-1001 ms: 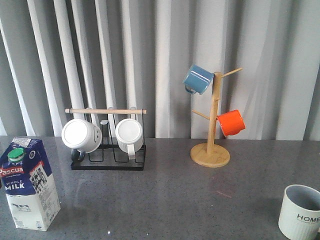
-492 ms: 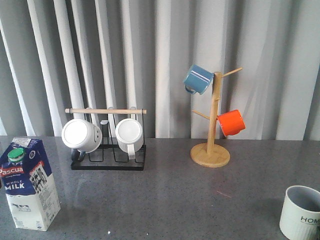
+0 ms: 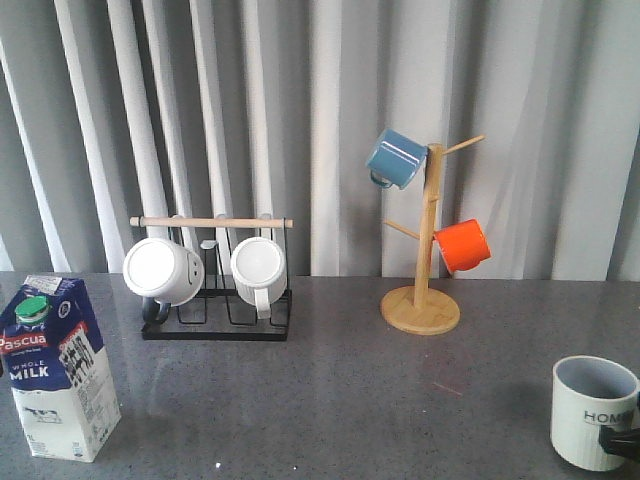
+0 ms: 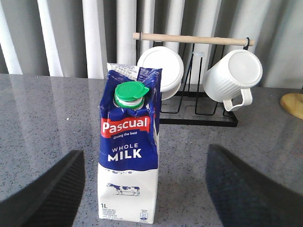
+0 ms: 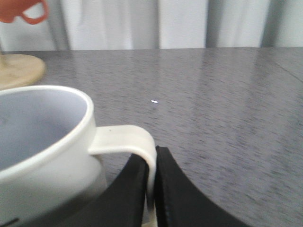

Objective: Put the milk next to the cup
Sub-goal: 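Close the right gripper on the white HOME mug's handle, then slide the mug toward the table center and open the right gripper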

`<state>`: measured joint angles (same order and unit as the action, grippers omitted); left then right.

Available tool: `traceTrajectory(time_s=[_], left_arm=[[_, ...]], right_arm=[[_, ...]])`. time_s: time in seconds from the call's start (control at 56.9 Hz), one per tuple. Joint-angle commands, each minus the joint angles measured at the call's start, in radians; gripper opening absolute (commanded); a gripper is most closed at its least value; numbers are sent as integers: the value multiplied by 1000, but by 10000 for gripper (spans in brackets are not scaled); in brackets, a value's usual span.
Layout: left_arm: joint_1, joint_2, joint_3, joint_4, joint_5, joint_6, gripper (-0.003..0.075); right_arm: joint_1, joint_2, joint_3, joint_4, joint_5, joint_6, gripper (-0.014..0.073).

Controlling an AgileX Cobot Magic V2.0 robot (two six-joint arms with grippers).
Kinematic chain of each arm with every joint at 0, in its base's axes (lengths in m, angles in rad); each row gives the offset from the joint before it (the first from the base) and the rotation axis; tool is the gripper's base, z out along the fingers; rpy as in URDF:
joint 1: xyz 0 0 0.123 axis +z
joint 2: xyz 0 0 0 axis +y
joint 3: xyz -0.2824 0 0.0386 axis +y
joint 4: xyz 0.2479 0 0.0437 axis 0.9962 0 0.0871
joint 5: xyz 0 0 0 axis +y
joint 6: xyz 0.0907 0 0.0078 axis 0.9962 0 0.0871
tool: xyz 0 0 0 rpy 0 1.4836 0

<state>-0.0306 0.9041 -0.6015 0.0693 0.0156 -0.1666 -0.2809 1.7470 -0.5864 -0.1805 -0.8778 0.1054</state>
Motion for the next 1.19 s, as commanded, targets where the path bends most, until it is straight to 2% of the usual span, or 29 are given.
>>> traceTrajectory(time_s=[0.0,0.263,0.492,0.667,0.773,0.948,1.177], left_arm=[[-6,-7,-34,-5,-81,-1,520],[-6,-7,-34,-5,-81,-1,520],[-6,-7,-34,-5,-81,-1,520],[-6,-7,-34,-5,-81,-1,520],[-6,-7,-34,-5,-81,-1,520],[-6,-7,-34,-5,-81,-1,520],[-6,-7,-34,-5,-81,-1,520]], right_arm=[[61,-79,-23,-1,-94,5,-5],[314,-117,-23,180,-78,-10,-4],[575,-45,-102,431,-73,-140,-1],[727,56,-215,654,-72,-280,0],[771,111,-258,730,-77,-299,10],[816,155,-294,739,-79,-330,44],[815,144,-267,778,-16,-368,190]])
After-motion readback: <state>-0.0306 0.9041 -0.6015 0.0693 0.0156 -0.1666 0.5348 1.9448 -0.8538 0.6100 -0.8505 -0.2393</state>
